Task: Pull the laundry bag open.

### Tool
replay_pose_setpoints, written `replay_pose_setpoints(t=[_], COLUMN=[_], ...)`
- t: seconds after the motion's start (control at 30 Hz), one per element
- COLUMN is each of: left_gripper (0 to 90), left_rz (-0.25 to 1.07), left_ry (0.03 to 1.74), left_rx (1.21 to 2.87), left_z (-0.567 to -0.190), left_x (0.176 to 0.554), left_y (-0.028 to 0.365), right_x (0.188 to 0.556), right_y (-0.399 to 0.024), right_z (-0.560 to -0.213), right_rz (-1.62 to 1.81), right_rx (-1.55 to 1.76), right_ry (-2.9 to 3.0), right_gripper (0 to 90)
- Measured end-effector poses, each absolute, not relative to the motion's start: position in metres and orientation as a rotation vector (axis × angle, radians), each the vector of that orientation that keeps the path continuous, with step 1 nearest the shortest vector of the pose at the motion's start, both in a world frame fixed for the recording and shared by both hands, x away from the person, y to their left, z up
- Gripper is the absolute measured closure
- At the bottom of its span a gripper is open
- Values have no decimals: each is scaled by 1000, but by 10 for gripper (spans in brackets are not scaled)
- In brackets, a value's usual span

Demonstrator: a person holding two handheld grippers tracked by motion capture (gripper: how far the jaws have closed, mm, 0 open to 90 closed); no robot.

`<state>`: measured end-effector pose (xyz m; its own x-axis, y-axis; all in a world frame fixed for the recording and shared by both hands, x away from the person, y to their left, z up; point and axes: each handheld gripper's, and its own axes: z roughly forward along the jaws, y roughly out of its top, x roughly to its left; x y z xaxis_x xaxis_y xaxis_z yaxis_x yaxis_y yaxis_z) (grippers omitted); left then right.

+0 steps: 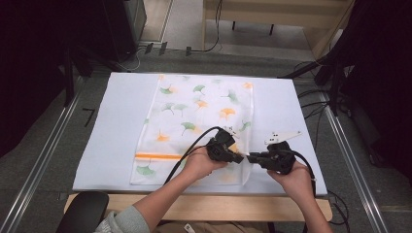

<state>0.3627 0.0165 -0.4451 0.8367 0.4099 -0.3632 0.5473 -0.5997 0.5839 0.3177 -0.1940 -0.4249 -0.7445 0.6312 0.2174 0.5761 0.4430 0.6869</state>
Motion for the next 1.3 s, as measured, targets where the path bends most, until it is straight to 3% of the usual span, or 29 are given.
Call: replay_pose_setpoints(t=[0.33,1.3], left_gripper=[900,900], left_rz=[-247,-266], left_ry=[755,747], left_rx=[2305,2311], left_z=[-450,-449], left_x=[373,370], left_y=[41,43], right_x=[318,319], right_y=[-201,-200], right_z=[-423,-425], right_rz=[1230,1214], right_rx=[1105,1103], right_ry=[2586,2586], right_gripper=[848,842])
